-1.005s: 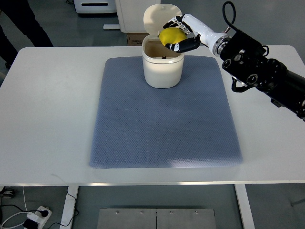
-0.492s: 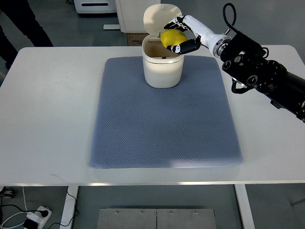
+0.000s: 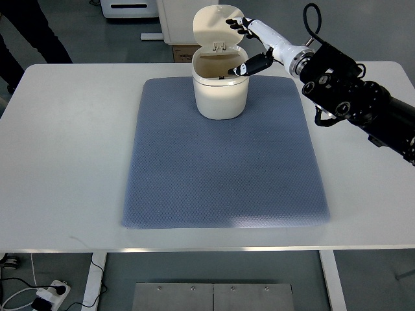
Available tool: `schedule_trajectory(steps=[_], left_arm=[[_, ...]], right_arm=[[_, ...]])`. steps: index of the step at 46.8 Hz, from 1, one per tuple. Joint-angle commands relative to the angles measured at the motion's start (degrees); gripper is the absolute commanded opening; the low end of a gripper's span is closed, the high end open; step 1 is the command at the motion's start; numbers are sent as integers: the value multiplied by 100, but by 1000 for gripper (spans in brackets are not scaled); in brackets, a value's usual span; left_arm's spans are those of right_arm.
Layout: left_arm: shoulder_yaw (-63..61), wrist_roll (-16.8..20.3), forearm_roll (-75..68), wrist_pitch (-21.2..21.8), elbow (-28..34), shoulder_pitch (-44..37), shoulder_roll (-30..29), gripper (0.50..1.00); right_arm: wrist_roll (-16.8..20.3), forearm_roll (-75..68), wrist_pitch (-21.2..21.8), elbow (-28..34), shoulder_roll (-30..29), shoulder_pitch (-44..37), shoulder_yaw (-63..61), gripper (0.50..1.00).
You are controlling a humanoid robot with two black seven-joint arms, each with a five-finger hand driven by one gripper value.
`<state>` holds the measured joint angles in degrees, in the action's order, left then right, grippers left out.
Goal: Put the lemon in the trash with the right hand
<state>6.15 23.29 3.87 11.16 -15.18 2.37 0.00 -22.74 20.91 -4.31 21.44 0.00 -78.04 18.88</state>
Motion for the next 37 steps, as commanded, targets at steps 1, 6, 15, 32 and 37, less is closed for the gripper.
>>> schedule_trajectory(steps=[1,6,15,32,37], left_arm=[[0,0,0,0,-3,0,0,1000],[0,0,0,0,-3,0,0,1000],[0,0,0,0,-3,0,0,1000],[0,0,0,0,-3,0,0,1000],[0,0,0,0,-3,0,0,1000]], right_arm=[[-20,1,0,9,0,17,-16,981],[-46,1,9,44,0,17,-25,987],[-64,1,70,176,105,8,-25,995],[-117,1,79,1222,931,-54,-25,995],[-117,1,79,1231,1072,-10,-34,995]])
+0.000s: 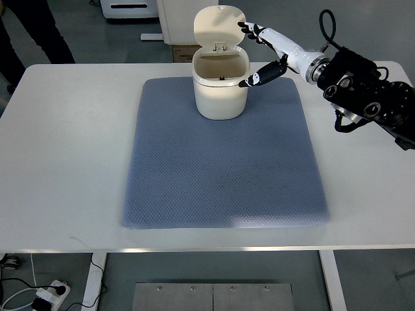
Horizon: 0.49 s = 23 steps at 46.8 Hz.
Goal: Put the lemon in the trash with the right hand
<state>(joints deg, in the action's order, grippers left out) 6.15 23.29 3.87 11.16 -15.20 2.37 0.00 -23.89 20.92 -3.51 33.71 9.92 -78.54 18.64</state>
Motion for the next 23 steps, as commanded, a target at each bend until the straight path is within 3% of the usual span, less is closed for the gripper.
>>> schedule_trajectory(steps=[1,23], left_arm=[[0,0,0,0,-1,0,0,1000],[0,0,0,0,-1,0,0,1000]], right_arm=[[-10,0,-1,4,107,50,-18,998],[51,-167,-9,-66,546,814,-1494,1000]])
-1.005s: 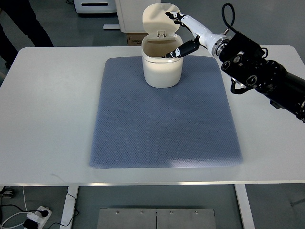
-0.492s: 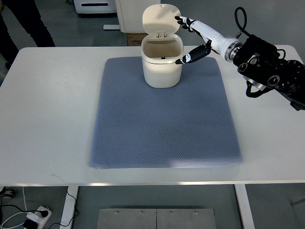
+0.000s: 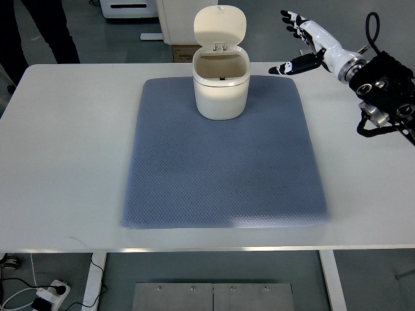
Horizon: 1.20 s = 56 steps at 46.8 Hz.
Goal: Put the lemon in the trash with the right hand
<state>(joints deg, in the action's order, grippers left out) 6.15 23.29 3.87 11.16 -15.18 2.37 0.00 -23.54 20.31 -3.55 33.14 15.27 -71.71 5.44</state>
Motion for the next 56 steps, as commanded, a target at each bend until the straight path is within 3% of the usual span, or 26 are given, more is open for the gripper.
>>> schedule_trajectory(steps=[1,17,40,56], left_arm=[[0,0,0,0,-2,0,0,1000],[0,0,0,0,-2,0,0,1000],[0,0,0,0,-2,0,0,1000],[0,0,0,0,-2,0,0,1000]], right_arm=[[25,-176,-5,-18,11,174,-235,1000],[122,-809,-189,-212,-15,561,-534,1000],[192,-871,-119,-256,-77,1467,-2284,1000],[1044,-2302,109,-265,-77,1511,-2310,1000]])
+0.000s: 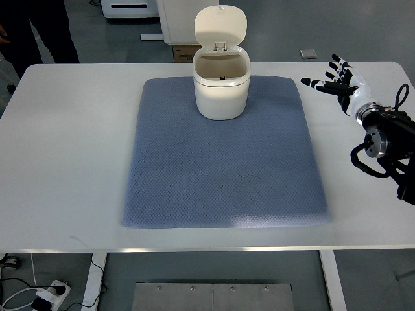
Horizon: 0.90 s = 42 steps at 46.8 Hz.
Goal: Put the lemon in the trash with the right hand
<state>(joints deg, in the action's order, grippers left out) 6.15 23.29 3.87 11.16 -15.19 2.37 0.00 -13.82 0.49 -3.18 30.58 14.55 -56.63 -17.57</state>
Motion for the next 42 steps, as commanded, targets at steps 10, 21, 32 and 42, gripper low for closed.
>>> schedule_trajectory(steps=[10,21,32,42], left_arm=[[0,0,0,0,-1,0,0,1000],[0,0,0,0,8,0,0,1000],[0,0,0,0,-1,0,0,1000],[0,0,0,0,-1,0,0,1000]], right_arm=[[213,-665,239,-17,-13,90,-501,1000],[406,-673,326,-26,-303,521,-1661,1000],[468,-665,485,-123,-391,583,-1794,1000],[468,-656,520,-184,-426,706,-1750,1000]])
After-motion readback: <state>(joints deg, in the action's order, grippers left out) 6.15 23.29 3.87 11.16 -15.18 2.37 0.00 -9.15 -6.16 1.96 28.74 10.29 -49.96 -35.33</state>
